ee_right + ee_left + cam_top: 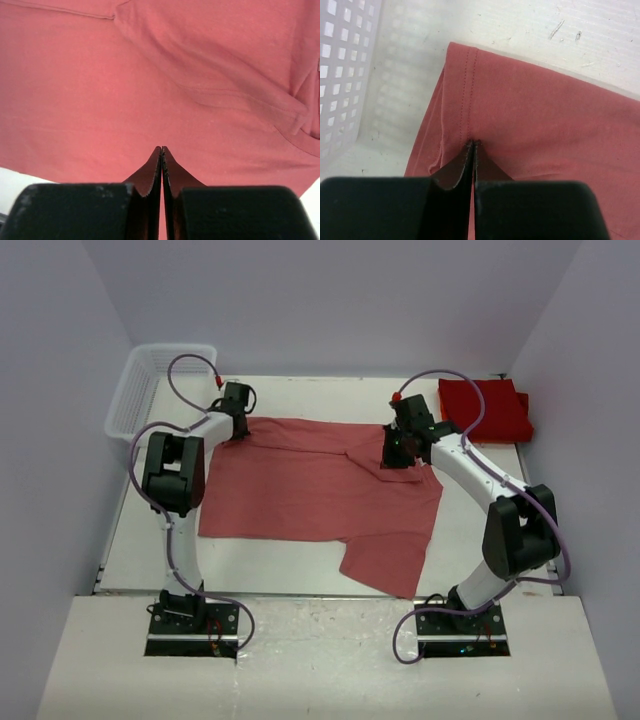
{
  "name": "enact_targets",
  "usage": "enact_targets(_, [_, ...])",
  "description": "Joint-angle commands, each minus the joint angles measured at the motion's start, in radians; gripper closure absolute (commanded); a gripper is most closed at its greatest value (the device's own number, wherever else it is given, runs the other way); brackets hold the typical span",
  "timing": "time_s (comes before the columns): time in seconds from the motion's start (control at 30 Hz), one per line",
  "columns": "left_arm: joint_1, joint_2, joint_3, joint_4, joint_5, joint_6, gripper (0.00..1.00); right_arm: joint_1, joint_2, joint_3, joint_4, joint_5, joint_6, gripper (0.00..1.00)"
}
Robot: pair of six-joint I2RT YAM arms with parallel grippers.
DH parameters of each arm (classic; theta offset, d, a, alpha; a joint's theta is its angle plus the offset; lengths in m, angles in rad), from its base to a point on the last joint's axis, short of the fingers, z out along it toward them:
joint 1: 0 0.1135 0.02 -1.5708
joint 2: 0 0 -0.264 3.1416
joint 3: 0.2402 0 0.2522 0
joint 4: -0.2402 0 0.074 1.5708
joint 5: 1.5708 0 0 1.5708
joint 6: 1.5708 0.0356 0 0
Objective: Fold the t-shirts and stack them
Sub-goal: Fold the flattened tshirt in 1/3 of the way
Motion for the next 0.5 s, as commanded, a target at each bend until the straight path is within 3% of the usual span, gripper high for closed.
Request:
enact_targets(0.0, [0.011, -0.030, 0.038, 0.008, 0.010, -0.008, 1.00, 0.003, -0.028, 0.033, -0.021, 0.069, 0.011, 0.99])
enact_targets(0.03, [0.011, -0.047, 0.018, 0.019, 0.012, -0.008, 0.96, 0.003, -0.030, 0.030, -0.016, 0.086, 0.012, 0.96])
enact_targets(0.07, [0.010, -0.069, 0.003, 0.031, 0.006, -0.010, 0.84, 0.003, -0.028, 0.026, -0.013, 0.092, 0.012, 0.89])
enact_targets(0.1, [0.007, -0.118, -0.010, 0.059, 0.001, -0.008, 0.80, 0.003, -0.021, 0.032, -0.016, 0.089, 0.012, 0.85])
enact_targets(0.23, [0.002, -0.237, -0.083, 0.119, 0.000, -0.002, 0.57, 0.003, 0.045, 0.055, -0.030, 0.077, 0.025, 0.78])
enact_targets(0.4, [-0.022, -0.333, -0.094, 0.119, 0.059, -0.008, 0.48, 0.003, 0.165, 0.121, -0.085, 0.159, 0.049, 0.78])
enact_targets(0.47, [-0.032, -0.345, -0.100, 0.122, 0.157, -0.008, 0.43, -0.003, 0.185, 0.133, -0.108, 0.189, 0.070, 0.76])
